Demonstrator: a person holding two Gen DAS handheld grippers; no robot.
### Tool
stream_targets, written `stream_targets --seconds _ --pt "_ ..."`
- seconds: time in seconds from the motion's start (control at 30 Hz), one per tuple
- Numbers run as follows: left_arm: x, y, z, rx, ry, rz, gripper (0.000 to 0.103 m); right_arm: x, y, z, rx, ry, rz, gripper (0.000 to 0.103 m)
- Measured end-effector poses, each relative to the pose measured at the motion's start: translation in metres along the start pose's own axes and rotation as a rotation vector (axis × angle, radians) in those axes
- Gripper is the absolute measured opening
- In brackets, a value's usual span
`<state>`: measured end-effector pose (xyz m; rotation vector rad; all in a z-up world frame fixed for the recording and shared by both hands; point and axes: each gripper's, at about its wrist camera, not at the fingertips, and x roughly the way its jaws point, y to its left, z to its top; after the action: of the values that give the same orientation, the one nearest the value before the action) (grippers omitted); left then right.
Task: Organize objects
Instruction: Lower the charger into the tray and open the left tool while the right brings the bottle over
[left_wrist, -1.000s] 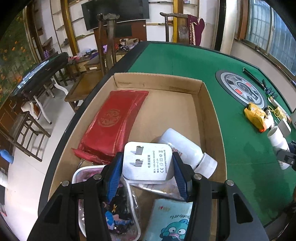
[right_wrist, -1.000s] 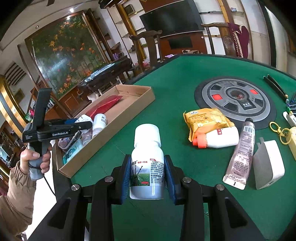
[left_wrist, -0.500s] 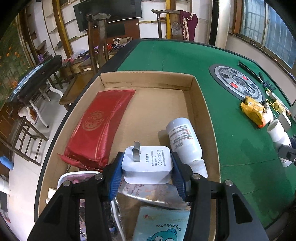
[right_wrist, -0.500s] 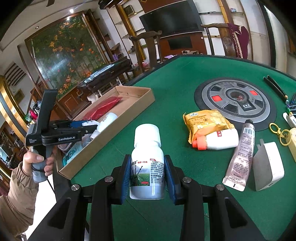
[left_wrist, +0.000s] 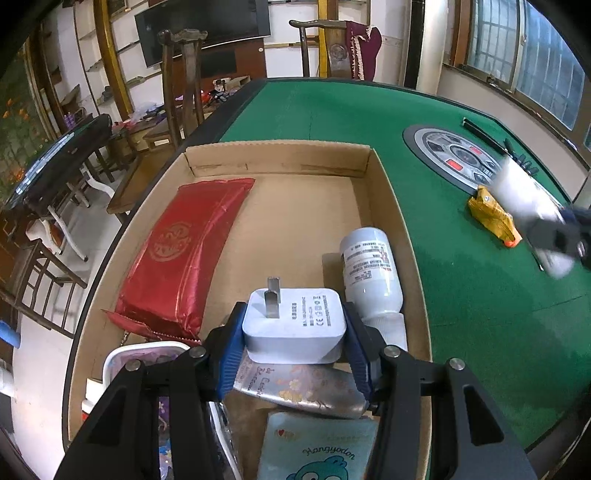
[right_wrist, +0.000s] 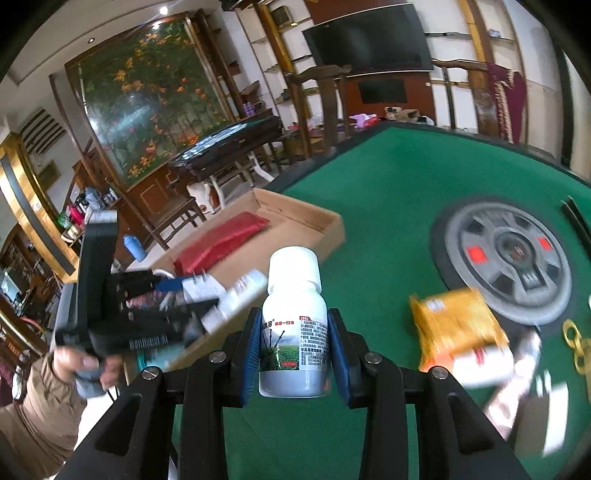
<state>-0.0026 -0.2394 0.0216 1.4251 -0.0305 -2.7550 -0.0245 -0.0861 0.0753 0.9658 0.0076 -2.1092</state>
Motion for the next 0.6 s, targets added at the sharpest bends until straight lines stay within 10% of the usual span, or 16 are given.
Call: stream_targets --seconds 0.6 --pt "0.005 0.011 -0.004 -0.010 0.015 -0.062 0.050 0.127 0.055 0.050 -0.200 0.145 0.111 0.037"
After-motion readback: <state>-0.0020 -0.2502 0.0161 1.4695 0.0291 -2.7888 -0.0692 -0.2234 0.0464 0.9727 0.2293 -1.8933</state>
